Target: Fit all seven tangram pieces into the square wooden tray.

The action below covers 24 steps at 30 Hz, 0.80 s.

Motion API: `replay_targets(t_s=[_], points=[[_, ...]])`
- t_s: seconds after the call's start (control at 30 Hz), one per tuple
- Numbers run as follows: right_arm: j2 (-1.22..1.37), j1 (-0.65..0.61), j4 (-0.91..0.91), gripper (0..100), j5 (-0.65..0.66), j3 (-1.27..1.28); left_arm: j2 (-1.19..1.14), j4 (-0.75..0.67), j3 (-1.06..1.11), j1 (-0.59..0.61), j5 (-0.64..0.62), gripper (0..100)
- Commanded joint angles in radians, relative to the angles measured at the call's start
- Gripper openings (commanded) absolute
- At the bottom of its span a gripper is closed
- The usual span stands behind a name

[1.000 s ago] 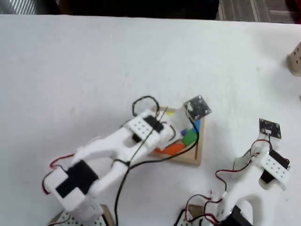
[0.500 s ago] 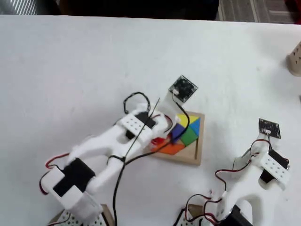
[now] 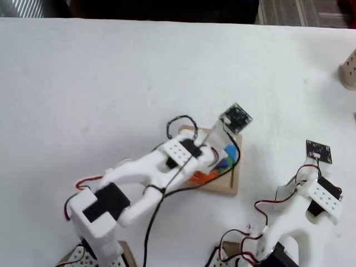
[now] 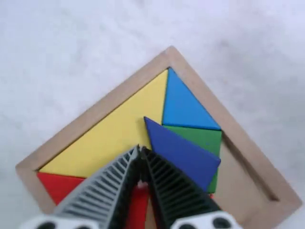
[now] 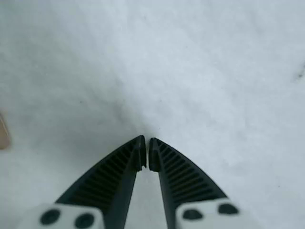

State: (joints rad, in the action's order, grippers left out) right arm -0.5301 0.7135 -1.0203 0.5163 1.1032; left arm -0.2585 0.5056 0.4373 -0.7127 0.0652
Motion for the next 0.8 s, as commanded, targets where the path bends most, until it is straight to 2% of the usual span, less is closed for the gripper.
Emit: replay_targets(t_s=[0.0,0.23,0.53,0.77], points=[[0.002,-0.013,0.012,1.8,0.011,-0.003,0.008,0.026,-0.052,-0.062,-0.084,2],[0.002,-0.013,0.012,1.8,0.011,-0.003,0.01,0.058,-0.06,-0.067,-0.112,2],[0.002,-0.013,0.012,1.8,0.011,-0.003,0.001,-0.018,-0.094,-0.071,-0.112,2],[0.002,-0.013,0.013,1.8,0.011,-0.003,0.001,-0.04,-0.098,-0.15,-0.112,2]])
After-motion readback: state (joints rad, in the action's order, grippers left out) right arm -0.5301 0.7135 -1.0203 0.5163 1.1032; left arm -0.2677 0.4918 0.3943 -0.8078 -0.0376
